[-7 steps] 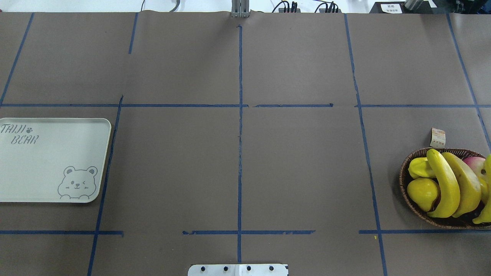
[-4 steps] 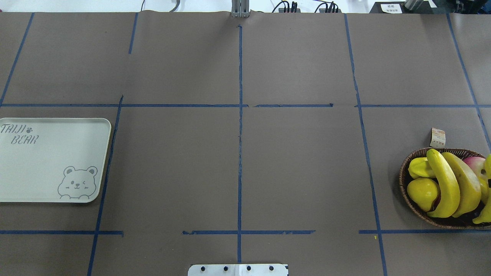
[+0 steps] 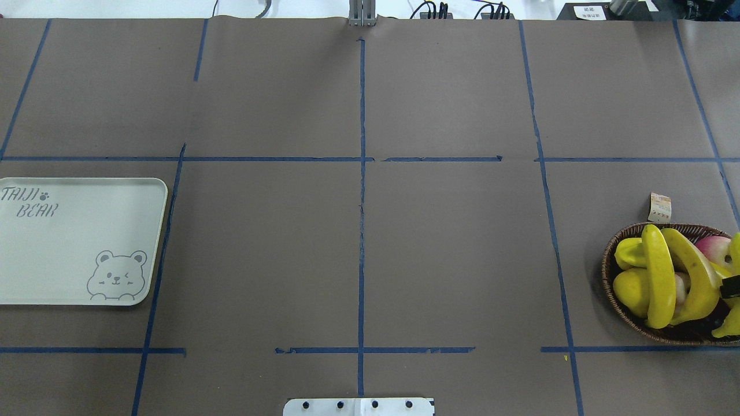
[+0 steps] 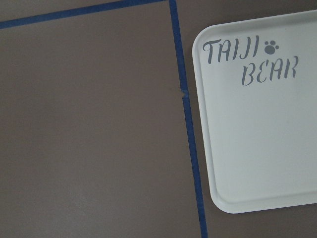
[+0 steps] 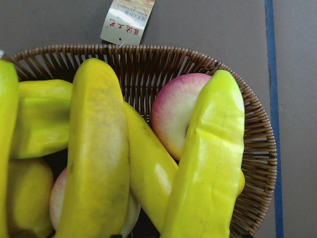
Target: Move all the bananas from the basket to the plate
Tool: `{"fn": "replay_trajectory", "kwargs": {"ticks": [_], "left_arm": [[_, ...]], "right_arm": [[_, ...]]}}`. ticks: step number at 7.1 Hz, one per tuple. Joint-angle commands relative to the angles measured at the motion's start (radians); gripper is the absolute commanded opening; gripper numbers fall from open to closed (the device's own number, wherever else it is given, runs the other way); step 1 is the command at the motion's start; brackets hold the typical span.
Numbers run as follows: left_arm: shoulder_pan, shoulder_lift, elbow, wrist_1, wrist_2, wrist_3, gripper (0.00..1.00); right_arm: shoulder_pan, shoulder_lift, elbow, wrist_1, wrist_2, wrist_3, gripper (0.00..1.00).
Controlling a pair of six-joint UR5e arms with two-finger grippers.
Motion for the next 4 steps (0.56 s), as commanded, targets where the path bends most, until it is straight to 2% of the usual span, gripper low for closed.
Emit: {"fn": "replay_trajectory", "kwargs": {"ticks": [1, 4], "left_arm": [[0.0, 0.0, 0.0, 0.0, 0.0, 0.0, 1.0], [0.0, 0.0, 0.0, 0.0, 0.0, 0.0, 1.0]], "right_arm": [[-0.003, -0.008, 0.004, 0.001, 0.0, -0.004, 0.77], [-0.006, -0.016, 0.003, 0.0, 0.003, -0.006, 0.66]]}}
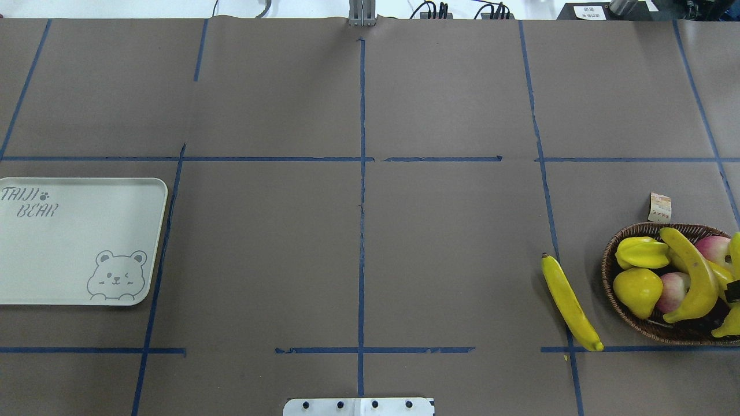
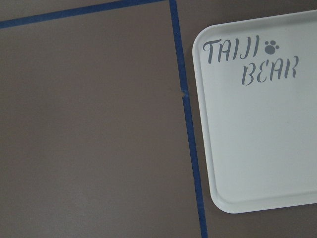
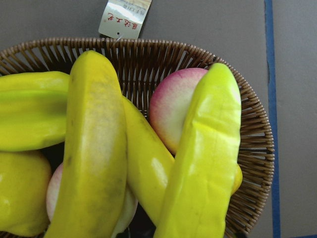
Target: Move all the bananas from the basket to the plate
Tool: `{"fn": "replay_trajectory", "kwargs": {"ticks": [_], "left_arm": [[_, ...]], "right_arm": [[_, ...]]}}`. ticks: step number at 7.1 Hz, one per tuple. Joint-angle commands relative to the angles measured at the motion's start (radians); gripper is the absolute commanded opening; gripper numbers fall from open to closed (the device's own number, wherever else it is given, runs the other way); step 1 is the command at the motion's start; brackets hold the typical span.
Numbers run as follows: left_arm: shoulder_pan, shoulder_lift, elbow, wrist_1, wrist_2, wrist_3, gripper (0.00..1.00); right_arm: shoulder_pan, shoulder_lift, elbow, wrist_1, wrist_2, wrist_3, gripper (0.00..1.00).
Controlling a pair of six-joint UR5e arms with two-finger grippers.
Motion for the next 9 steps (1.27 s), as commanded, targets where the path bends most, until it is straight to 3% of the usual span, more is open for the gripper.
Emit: {"fn": "replay_trajectory", "kwargs": {"ticks": [1, 4, 7, 9], "left_arm": [[0.0, 0.0, 0.0, 0.0, 0.0, 0.0, 1.0], [0.0, 0.0, 0.0, 0.0, 0.002, 0.0, 1.0], [0.0, 0.0, 0.0, 0.0, 0.0, 0.0, 1.0], [0.0, -0.002, -0.002, -0.002, 0.0, 0.0, 1.0]], "right_arm": [[-0.005, -0.004, -0.002, -0.002, 0.006, 0.0, 0.64], [-0.029, -0.004, -0.005, -0.005, 0.009, 0.0, 0.61], [-0.028, -0.002, -0.002, -0.005, 0.009, -0.001, 0.21], [-0.011, -0.014, 0.04, -0.007, 0.014, -0.003, 0.04]]}}
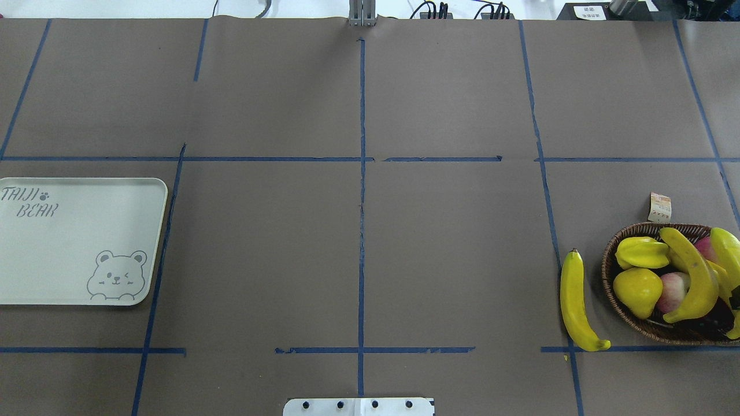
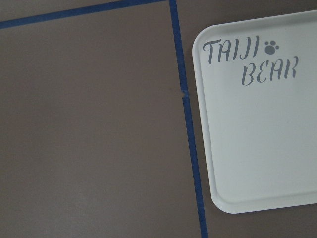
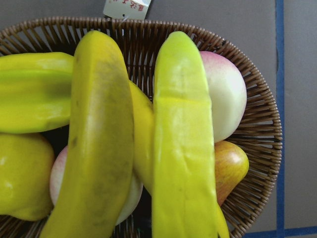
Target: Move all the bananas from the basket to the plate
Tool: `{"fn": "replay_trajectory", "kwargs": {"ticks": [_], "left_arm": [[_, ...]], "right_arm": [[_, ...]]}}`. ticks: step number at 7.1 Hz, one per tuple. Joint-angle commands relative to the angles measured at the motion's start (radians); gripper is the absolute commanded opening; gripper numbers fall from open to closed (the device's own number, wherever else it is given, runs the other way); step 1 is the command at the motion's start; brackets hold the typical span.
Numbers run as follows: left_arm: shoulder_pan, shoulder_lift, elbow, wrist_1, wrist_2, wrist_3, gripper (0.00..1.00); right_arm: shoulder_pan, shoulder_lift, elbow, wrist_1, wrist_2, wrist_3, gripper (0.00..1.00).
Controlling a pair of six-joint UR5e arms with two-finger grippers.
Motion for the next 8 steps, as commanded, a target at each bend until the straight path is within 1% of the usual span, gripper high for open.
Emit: {"fn": "replay_trajectory", "kwargs": {"ticks": [1, 2, 3, 4, 5, 6, 7, 8], "left_arm": [[0.0, -0.001, -0.007, -0.001, 0.0, 0.0, 1.0], [0.0, -0.001, -0.021, 0.001, 0.0, 0.002, 1.0], [0.0, -0.001, -0.029, 0.001, 0.009, 0.008, 1.0], [0.0, -0.014, -0.029, -0.011, 0.009, 0.005, 1.0], [0.002, -0.058, -0.029, -0.016, -0.001, -0.001, 1.0], [0.006, -0.112, -0.026, -0.058, 0.0, -0.002, 1.0], [0.015, -0.126, -0.024, -0.126, -0.002, -0.002, 1.0], [0.082, -0.129, -0.027, -0.181, -0.026, -0.003, 1.0]], "right_arm": [[0.051, -0.013, 0.057, -0.001, 0.033, -0.002, 0.03], [0.157, -0.004, 0.074, 0.002, 0.153, -0.034, 0.03], [0.293, 0.01, 0.072, 0.003, 0.275, -0.126, 0.03], [0.341, 0.028, 0.073, 0.006, 0.309, -0.155, 0.03], [0.34, 0.082, 0.065, 0.008, 0.313, -0.143, 0.03], [0.337, 0.116, 0.065, 0.01, 0.314, -0.139, 0.03], [0.313, 0.139, 0.065, 0.01, 0.316, -0.111, 0.03], [0.262, 0.172, 0.064, 0.063, 0.313, 0.006, 0.04]]}}
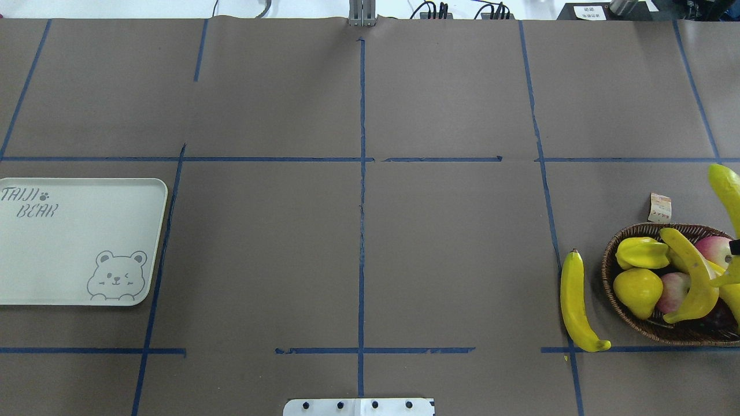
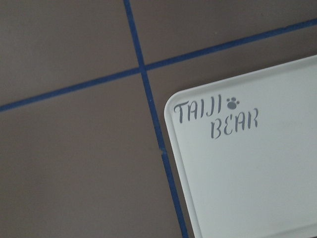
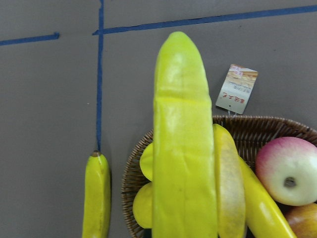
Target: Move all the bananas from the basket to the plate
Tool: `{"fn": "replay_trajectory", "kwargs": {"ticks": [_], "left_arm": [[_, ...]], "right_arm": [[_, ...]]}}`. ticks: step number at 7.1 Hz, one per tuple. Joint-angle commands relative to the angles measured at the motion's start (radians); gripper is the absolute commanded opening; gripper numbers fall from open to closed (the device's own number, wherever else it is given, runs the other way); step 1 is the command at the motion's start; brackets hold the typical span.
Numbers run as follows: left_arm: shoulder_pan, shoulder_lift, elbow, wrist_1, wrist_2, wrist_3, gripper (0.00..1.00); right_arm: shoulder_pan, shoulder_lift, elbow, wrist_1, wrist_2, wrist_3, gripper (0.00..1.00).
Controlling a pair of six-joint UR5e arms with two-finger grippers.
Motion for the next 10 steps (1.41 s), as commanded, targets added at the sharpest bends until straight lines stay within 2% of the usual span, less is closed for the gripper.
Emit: {"fn": "replay_trajectory", "kwargs": {"ticks": [1, 2, 3, 5, 6, 7, 9, 10], "left_arm": [[0.103, -0.017, -0.001, -0.09, -0.069, -0.044, 1.0], [0.12, -0.047, -0.003, -0.132, -0.072, -0.192, 1.0], [0.172, -0.053, -0.003, -0.244, -0.074, -0.356, 1.0], [0.324, -0.134, -0.003, -0.419, -0.126, -0.766, 1.0], [0.399, -0.182, -0.003, -0.514, -0.132, -0.875, 1.0], [0.503, -0.258, 0.003, -0.591, -0.129, -1.009, 1.0], [0.649, -0.485, 0.026, -0.598, -0.106, -1.35, 1.0], [0.714, -0.567, 0.043, -0.596, -0.056, -1.371, 1.0]], "right_arm": [[-0.106, 0.048, -0.007, 0.154, -0.025, 0.251, 0.04], [-0.175, 0.06, -0.006, 0.227, -0.06, 0.366, 0.04], [-0.251, 0.108, -0.006, 0.264, -0.127, 0.481, 0.04], [-0.421, 0.268, -0.012, 0.271, -0.279, 0.716, 0.06], [-0.471, 0.333, -0.023, 0.274, -0.313, 0.772, 0.07], [-0.518, 0.42, -0.047, 0.275, -0.351, 0.83, 0.08], [-0.627, 0.567, -0.114, 0.28, -0.442, 0.846, 0.09], [-0.693, 0.638, -0.156, 0.28, -0.512, 0.846, 0.11]]}}
